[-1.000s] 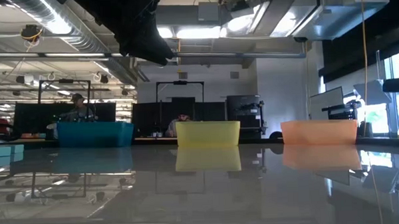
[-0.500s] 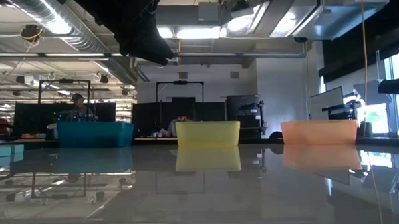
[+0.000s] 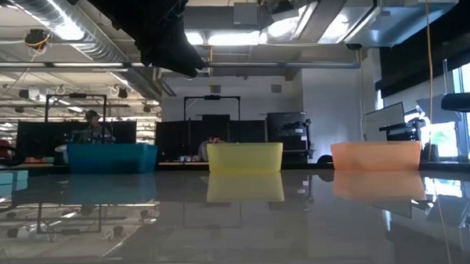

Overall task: Sort blocks by size
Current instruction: Put the orange triangle block into the orange bin

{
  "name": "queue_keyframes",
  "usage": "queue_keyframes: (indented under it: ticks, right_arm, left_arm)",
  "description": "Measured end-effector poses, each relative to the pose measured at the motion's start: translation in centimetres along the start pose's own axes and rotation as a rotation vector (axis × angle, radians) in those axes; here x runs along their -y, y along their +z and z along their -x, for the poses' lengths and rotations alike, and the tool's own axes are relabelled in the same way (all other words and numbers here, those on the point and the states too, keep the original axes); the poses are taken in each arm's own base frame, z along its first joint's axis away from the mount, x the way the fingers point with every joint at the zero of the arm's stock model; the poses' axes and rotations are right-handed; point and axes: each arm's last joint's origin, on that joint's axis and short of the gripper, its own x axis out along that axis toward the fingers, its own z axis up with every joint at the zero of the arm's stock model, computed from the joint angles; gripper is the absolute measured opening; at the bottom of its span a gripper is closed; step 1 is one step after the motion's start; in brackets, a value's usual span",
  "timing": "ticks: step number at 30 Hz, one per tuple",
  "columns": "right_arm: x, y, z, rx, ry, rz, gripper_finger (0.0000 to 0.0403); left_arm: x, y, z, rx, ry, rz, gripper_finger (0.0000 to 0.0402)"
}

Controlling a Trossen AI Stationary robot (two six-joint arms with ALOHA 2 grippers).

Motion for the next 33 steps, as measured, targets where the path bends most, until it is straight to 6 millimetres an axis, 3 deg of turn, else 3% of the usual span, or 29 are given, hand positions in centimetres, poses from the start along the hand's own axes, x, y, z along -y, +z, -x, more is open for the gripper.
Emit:
queue_keyframes:
  ticks: [4, 10, 17, 26, 33]
  right_arm:
    - [-0.1, 0.0, -0.1, -0.001, 0.019, 0.002, 0.0201]
    - [0.0, -0.2, -0.2, -0.006, 0.026, -0.016, 0.0132]
    - [-0.1, 0.2, 0.2, 0.004, 0.029, -0.068, 0.0131]
    - [0.0, 2.5, 2.8, 0.129, -0.071, -0.089, 0.0131]
    - [2.8, 4.0, 5.4, 0.188, -0.211, -0.165, 0.0133]
  left_arm:
    - [0.0, 0.0, 0.0, 0.000, 0.000, 0.000, 0.0203]
    - [0.0, 0.0, 0.0, -0.001, 0.000, 0.000, 0.0203]
    - [0.0, 0.0, 0.0, -0.001, 0.000, 0.000, 0.0203]
    - [0.0, 0.0, 0.0, 0.000, 0.000, 0.000, 0.0203]
    - [0.0, 0.0, 0.0, 0.000, 0.000, 0.000, 0.0203]
